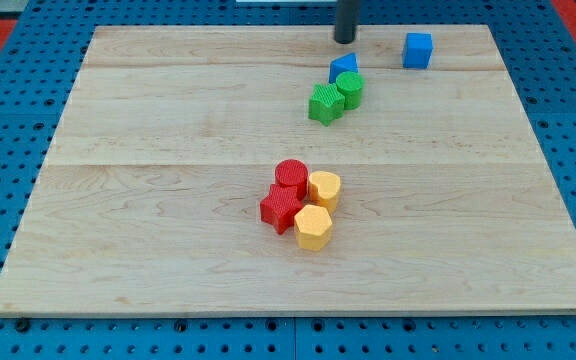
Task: Place the blue triangle below the blue cube
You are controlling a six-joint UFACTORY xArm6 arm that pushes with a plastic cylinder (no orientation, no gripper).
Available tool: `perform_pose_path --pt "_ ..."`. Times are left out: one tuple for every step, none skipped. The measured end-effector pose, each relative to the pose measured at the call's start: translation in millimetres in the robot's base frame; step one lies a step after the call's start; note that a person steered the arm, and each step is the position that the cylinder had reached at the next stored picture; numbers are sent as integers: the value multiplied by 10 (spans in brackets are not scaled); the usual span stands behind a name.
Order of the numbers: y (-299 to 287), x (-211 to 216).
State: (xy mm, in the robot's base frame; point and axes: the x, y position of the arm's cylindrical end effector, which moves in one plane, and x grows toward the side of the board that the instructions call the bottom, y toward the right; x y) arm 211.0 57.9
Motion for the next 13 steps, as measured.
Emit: perform_pose_path --pt "-24 84" --pt "-108 483" --pt "-122 574" --pt "-122 656" --pt "-122 817" --pt "-123 831" --pt "-60 831" --pt "198 831" --pt "482 832" --pt "712 832" --pt "729 832" --pt "729 832" --pt "227 665"
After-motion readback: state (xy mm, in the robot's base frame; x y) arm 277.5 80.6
